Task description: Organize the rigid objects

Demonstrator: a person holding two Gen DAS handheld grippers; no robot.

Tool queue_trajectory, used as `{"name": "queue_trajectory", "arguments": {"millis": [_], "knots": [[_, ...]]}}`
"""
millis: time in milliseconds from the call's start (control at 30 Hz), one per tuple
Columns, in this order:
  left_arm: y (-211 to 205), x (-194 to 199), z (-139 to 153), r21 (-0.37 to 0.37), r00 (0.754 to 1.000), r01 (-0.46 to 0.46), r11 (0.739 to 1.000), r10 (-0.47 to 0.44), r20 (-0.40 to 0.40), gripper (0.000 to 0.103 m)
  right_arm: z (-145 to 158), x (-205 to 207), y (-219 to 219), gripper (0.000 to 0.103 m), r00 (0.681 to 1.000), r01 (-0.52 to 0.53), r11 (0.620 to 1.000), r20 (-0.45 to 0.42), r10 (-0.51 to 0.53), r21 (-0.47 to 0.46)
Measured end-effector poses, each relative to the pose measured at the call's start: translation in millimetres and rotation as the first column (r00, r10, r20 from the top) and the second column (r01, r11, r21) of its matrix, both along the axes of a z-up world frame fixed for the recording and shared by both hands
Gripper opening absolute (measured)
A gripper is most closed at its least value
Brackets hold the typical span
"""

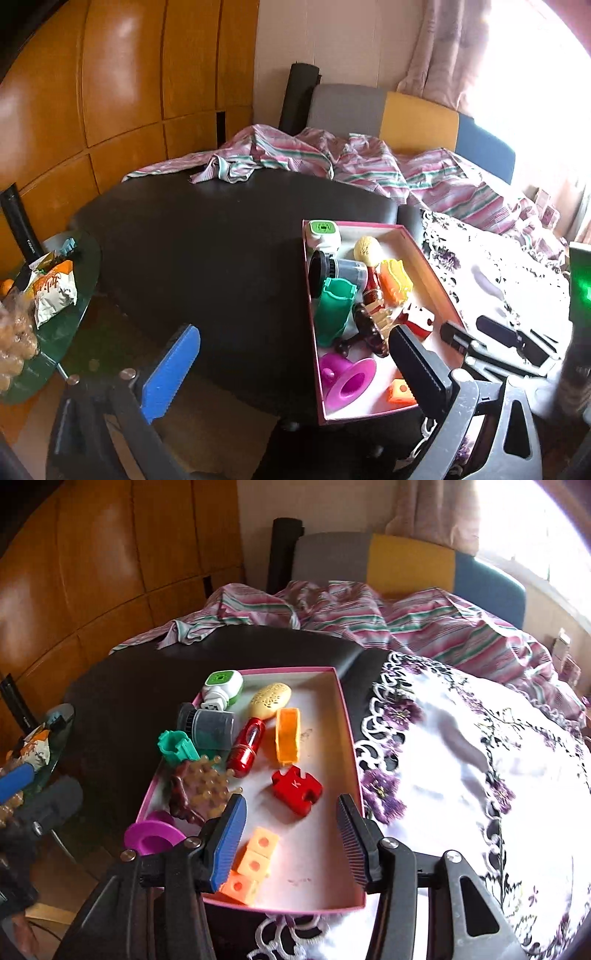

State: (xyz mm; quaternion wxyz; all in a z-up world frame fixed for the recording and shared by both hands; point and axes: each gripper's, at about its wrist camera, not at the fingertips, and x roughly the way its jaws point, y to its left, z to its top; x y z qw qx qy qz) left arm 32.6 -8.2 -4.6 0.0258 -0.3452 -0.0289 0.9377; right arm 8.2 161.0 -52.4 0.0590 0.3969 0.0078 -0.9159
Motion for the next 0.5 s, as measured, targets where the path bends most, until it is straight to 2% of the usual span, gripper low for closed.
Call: {"name": "queue_trajectory", "arguments": {"millis": [267, 500], "knots": [[13, 7, 3, -0.07, 1.0, -0.022, 0.997, 0.022, 0.005, 0.103, 1, 5, 3, 0.051, 1.0, 0.012, 1.0, -0.003, -0.012, 0.004], [16, 10, 5, -0.075, 0.999, -0.032, 0.997, 0.032, 0.0, 0.103, 5, 8, 2, 0.051, 1.0, 0.009, 1.0, -0.019, -0.009, 0.003]]}}
